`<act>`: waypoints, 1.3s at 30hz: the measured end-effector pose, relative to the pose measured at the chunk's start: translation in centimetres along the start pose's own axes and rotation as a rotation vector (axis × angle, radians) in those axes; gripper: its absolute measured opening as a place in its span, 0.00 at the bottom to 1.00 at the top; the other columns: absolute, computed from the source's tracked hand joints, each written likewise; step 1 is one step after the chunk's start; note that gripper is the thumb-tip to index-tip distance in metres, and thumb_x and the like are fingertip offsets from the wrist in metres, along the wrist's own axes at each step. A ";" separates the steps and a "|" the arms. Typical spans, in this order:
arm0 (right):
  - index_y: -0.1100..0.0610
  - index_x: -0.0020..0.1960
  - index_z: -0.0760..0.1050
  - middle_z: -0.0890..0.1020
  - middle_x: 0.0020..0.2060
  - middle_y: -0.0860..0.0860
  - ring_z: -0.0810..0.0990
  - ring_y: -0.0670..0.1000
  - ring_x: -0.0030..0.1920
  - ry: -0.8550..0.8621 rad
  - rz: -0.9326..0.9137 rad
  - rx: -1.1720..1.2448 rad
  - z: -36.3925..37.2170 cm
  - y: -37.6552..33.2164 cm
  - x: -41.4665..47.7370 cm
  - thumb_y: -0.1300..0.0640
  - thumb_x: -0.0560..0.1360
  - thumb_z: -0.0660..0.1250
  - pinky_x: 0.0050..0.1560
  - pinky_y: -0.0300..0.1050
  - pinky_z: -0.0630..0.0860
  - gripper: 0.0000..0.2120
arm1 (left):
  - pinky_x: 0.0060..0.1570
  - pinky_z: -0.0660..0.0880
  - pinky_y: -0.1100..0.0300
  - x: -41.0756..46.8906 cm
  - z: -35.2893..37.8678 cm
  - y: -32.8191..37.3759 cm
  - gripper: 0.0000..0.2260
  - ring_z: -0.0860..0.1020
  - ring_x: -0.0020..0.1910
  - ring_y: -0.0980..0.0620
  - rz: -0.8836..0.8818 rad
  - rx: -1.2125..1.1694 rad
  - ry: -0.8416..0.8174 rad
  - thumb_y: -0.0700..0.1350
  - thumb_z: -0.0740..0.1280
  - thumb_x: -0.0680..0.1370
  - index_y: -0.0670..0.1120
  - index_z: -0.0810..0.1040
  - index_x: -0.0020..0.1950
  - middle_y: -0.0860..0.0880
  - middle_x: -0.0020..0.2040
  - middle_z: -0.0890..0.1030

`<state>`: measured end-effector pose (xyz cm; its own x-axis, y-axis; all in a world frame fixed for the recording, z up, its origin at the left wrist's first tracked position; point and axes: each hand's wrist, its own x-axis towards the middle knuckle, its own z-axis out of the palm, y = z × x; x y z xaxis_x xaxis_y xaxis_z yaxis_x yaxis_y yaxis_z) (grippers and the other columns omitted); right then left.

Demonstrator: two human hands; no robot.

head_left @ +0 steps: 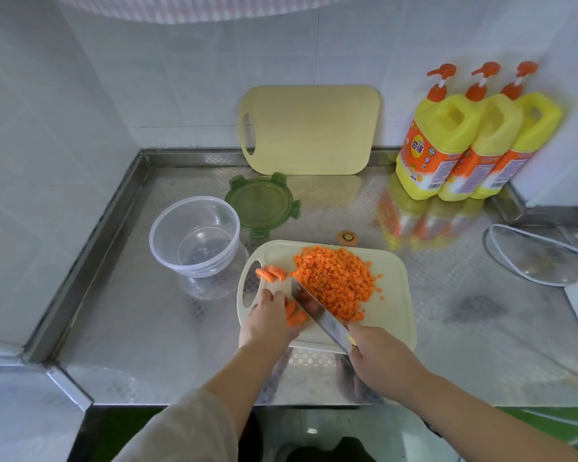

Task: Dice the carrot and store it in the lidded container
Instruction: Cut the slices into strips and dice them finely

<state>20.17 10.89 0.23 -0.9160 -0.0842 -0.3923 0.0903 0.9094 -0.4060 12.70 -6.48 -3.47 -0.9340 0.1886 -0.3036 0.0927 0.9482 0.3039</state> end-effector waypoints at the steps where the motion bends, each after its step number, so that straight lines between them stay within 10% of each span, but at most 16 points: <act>1: 0.53 0.53 0.67 0.70 0.38 0.47 0.70 0.50 0.39 -0.002 -0.001 -0.011 0.2 -0.2 0.0 0.58 0.79 0.55 0.35 0.38 0.64 0.05 | 0.48 0.75 0.58 0.1 0.0 0.0 0.21 0.77 0.51 0.48 -0.004 -0.014 0.000 0.58 0.66 0.76 0.46 0.69 0.62 0.47 0.60 0.69; 19: 0.49 0.36 0.57 0.67 0.32 0.46 0.66 0.44 0.31 -0.043 0.014 -0.017 -0.2 -0.5 0.4 0.60 0.78 0.54 0.29 0.39 0.60 0.14 | 0.50 0.71 0.68 0.2 0.2 -1.0 0.17 0.72 0.54 0.53 0.016 -0.216 0.000 0.49 0.67 0.77 0.46 0.72 0.64 0.49 0.61 0.69; 31: 0.53 0.59 0.67 0.69 0.39 0.46 0.71 0.47 0.41 0.008 -0.032 -0.126 0.7 -0.8 0.3 0.56 0.80 0.53 0.42 0.38 0.65 0.09 | 0.50 0.73 0.62 0.5 0.4 -2.2 0.17 0.76 0.51 0.52 -0.133 -0.550 0.042 0.49 0.70 0.75 0.46 0.76 0.63 0.49 0.59 0.74; 39: 0.53 0.54 0.67 0.71 0.39 0.47 0.72 0.49 0.41 0.021 -0.016 -0.043 0.6 -0.9 0.3 0.57 0.80 0.54 0.42 0.40 0.67 0.05 | 0.51 0.76 0.58 0.3 0.5 -1.5 0.13 0.77 0.53 0.51 -0.028 -0.300 0.045 0.46 0.66 0.78 0.48 0.76 0.62 0.51 0.60 0.72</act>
<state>20.05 9.82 -0.02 -0.9254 -0.0908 -0.3679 0.0587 0.9248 -0.3758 12.47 -7.66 -4.50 -0.9495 0.1457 -0.2777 -0.0333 0.8337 0.5512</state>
